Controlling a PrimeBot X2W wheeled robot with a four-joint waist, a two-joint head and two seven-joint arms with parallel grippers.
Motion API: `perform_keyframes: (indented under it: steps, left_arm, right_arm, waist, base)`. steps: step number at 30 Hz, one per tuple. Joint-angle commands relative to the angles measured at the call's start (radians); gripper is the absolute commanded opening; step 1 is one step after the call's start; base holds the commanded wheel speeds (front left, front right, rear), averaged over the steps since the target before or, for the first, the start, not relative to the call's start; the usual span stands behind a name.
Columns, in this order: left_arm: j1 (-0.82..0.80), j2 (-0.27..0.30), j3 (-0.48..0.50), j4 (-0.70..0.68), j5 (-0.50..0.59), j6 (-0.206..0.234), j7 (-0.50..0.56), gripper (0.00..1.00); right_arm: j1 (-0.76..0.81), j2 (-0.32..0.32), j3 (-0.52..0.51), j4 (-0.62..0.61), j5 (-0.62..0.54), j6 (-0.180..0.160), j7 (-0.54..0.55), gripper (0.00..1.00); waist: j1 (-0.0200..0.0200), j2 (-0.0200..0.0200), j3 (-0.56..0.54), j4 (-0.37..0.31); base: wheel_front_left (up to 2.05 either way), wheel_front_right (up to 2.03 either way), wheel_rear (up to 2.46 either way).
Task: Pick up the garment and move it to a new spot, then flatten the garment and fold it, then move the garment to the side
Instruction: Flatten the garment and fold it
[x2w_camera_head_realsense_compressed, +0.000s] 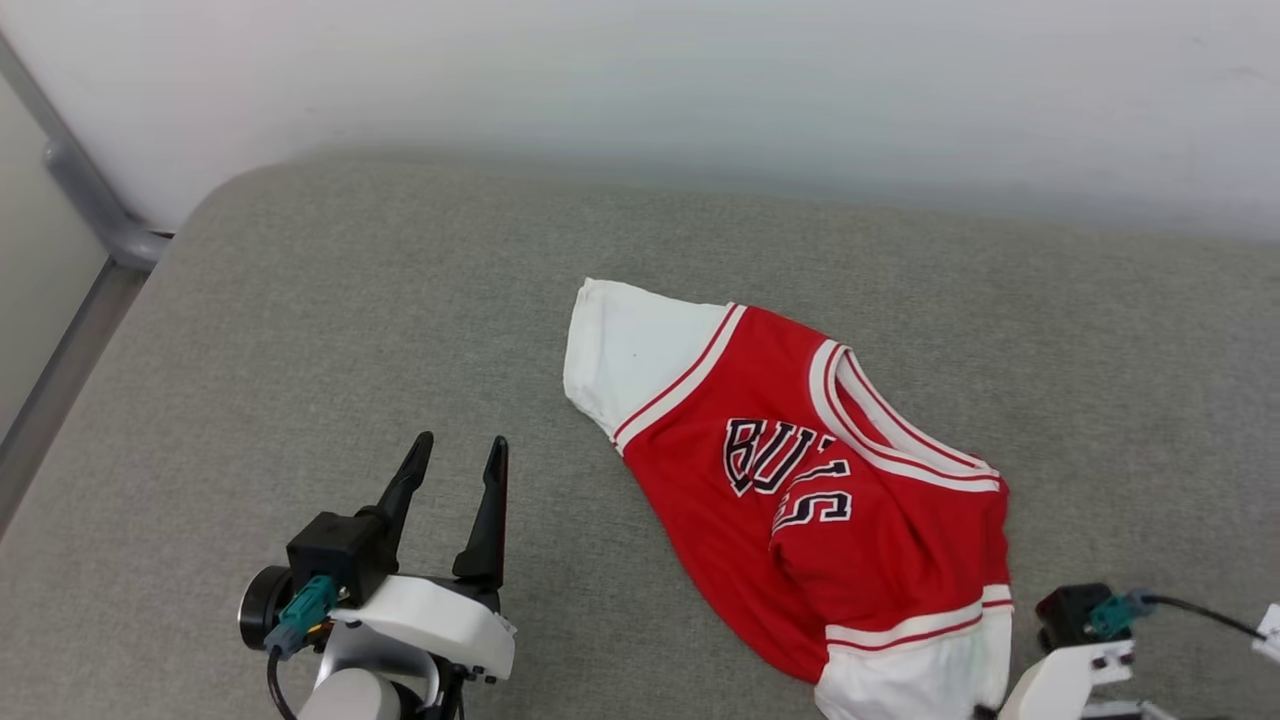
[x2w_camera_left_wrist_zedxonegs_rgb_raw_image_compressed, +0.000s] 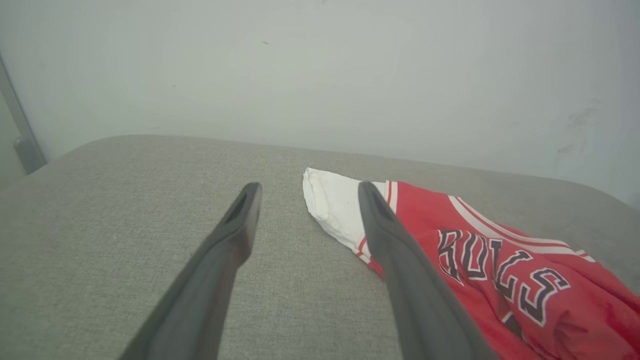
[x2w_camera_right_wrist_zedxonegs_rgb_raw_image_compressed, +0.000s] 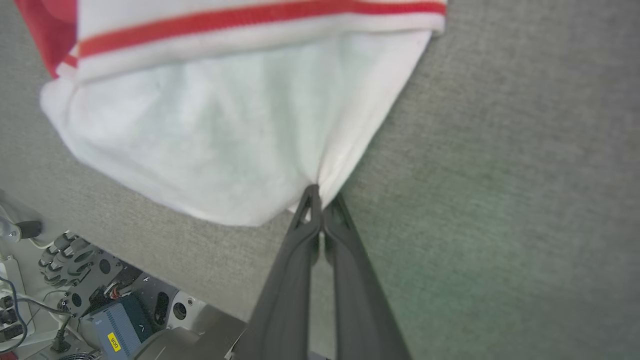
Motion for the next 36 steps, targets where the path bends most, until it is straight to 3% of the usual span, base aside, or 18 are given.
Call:
perform_keyframes:
  steps: [1,5,13,19,25,27,36]
  left_arm:
    - [0.012,-0.003,0.011,0.004,0.009,-0.003,-0.003,1.0]
    - [0.015,-0.012,0.022,0.005,0.019,-0.012,-0.003,1.0]
    - [-0.022,-0.033,0.044,-0.005,0.037,-0.037,-0.003,1.0]
    - [-0.063,-0.05,0.059,-0.006,0.054,-0.064,-0.003,1.0]
    - [-0.077,-0.064,0.081,0.01,0.07,-0.082,-0.003,1.0]
    - [-0.074,-0.067,0.087,0.017,0.074,-0.087,-0.003,1.0]
    - [-0.034,-0.064,0.112,0.041,0.095,-0.094,-0.003,1.0]
  right_arm:
    - [-0.018,-0.023,-0.024,-0.013,-0.018,-0.002,0.008,0.0]
    - [-0.075,-0.071,-0.076,-0.049,-0.043,-0.001,0.034,0.0]
    - [-0.256,-0.192,-0.145,0.007,-0.076,-0.001,0.056,0.0]
    - [-0.356,-0.231,-0.184,0.11,-0.1,-0.001,0.028,0.0]
    - [-0.377,-0.228,-0.206,0.214,-0.099,-0.001,-0.054,0.0]
    - [-0.38,-0.214,-0.219,0.227,-0.092,-0.001,-0.109,1.0]
    - [-0.32,-0.146,-0.282,0.225,-0.117,-0.001,-0.34,1.0]
  waist:
    - [-0.0001,-0.0001,-0.014,-0.02]
    - [-0.0001,-0.0001,-0.022,-0.048]
    - [-0.0001,-0.0001,0.039,-0.066]
    - [-0.0001,-0.0001,0.109,-0.044]
    - [-0.0001,-0.0001,0.128,-0.036]
    - [-0.0001,-0.0001,0.119,-0.038]
    - [-0.0001,-0.0001,0.033,-0.061]
  base:
    - [0.0,0.0,0.0]
    - [0.0,0.0,0.0]
    - [0.0,0.0,0.0]
    - [0.0,0.0,0.0]
    - [0.0,0.0,0.0]
    - [0.0,0.0,0.0]
    - [0.0,0.0,0.0]
